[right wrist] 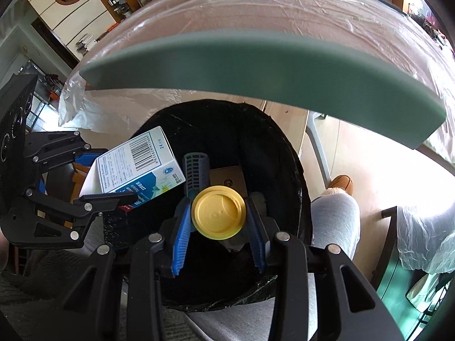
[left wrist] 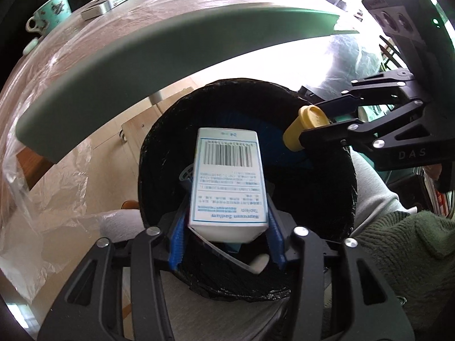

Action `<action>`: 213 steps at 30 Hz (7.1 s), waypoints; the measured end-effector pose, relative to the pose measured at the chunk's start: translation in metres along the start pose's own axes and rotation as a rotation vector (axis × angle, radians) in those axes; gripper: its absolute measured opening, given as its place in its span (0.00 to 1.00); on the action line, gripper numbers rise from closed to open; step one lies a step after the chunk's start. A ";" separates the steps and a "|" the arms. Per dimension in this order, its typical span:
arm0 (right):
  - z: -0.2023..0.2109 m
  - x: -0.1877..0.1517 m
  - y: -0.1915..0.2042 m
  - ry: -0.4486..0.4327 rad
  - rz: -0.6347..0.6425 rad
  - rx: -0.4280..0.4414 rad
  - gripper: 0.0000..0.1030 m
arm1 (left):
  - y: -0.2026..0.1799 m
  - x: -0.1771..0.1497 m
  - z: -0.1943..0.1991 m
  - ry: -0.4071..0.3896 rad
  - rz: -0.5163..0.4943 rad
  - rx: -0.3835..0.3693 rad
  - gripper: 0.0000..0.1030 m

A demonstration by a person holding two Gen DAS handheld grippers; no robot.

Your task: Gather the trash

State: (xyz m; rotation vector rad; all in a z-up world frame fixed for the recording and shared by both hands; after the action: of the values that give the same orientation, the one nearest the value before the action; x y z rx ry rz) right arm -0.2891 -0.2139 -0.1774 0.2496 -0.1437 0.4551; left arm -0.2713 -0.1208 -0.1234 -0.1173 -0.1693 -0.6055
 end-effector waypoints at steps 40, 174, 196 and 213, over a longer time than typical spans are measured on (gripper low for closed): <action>0.044 0.312 -0.105 -0.196 0.040 -0.162 0.63 | 0.177 0.230 0.042 -0.193 0.018 0.041 0.72; -0.014 -0.014 -0.005 -0.011 -0.034 0.001 0.56 | 0.018 0.005 0.001 -0.038 0.121 0.008 0.60; 0.127 0.206 -0.182 -0.401 -0.300 -0.271 0.96 | 0.202 0.149 0.124 -0.450 0.465 0.123 0.99; 0.097 0.209 -0.287 -0.314 -0.366 -0.275 0.97 | 0.249 0.182 0.073 -0.352 0.540 0.104 0.99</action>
State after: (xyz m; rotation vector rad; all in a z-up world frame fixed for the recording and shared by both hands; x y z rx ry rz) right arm 0.0184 -0.4026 -0.1031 0.0714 -0.4562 0.0264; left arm 0.0099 -0.0074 -0.0317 -0.1614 -0.4915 -0.0322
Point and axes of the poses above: each gripper's, at about its wrist camera, not at the fingertips, and z roughly against the way its jaws point, y to its left, x to its top, the point moved 7 cm from there along -z, roughly the way its jaws point, and after that the axes turned 12 degrees about y, right-handed, at the moved point
